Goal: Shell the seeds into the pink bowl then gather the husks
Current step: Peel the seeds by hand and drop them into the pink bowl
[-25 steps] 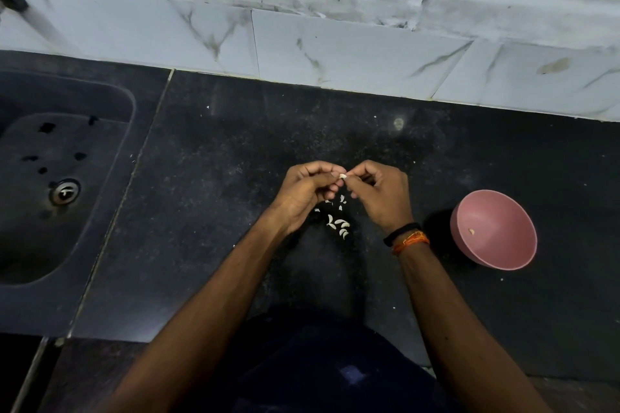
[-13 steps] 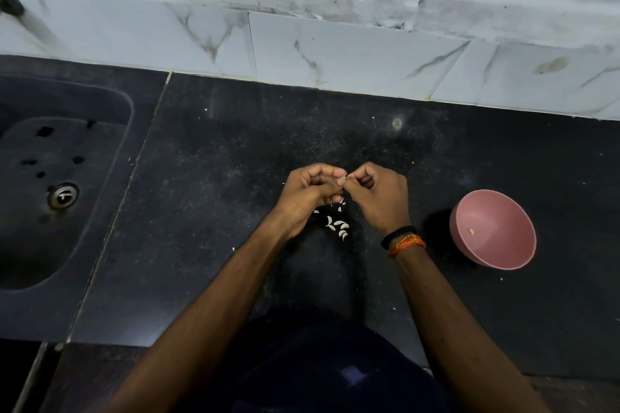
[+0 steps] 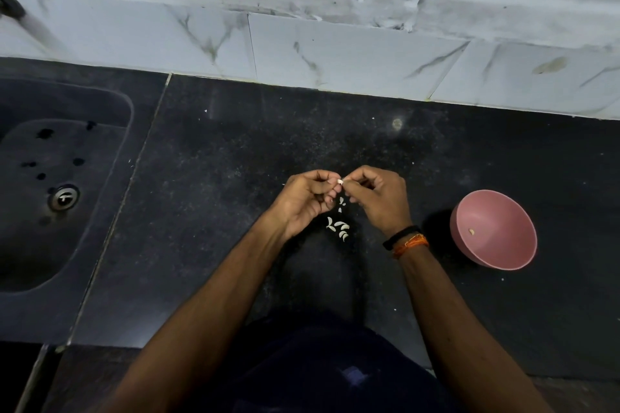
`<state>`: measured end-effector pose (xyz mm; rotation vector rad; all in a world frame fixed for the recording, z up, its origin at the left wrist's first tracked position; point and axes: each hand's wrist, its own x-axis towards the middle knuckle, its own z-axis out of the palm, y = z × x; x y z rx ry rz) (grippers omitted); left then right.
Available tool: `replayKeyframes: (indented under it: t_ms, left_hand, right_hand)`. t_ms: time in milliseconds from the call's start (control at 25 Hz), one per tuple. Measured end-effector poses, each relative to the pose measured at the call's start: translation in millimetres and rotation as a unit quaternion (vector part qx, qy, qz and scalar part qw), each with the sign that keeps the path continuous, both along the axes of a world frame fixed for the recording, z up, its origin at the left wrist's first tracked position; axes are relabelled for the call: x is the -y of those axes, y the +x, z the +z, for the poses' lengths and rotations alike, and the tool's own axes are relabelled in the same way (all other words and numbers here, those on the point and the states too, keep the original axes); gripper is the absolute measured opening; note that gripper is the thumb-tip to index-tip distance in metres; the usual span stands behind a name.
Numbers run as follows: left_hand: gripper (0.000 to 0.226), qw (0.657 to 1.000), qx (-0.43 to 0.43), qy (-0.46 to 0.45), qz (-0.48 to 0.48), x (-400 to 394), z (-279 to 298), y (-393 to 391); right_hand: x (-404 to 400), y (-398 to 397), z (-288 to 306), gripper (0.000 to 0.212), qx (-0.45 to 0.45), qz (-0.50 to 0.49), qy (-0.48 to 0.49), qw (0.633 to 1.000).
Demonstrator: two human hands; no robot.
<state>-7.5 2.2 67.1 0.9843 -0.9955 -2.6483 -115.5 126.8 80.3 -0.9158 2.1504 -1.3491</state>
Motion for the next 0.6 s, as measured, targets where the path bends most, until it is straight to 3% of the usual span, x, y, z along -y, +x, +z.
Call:
replayKeyframes:
  t_ms: [320,600]
  left_hand:
    - [0.025,0.996,0.03,0.082,-0.008,-0.2,4.0,-6.1]
    - [0.016,0.996,0.08,-0.008,0.032,-0.7,2.1,-8.7]
  right_hand:
    - [-2.6,3.2,-4.2,0.012,0.079,-0.035,-0.042,0.995]
    - [-2.5,1.7,-13.4,0.007,-0.083,-0.024,0.013,0.996]
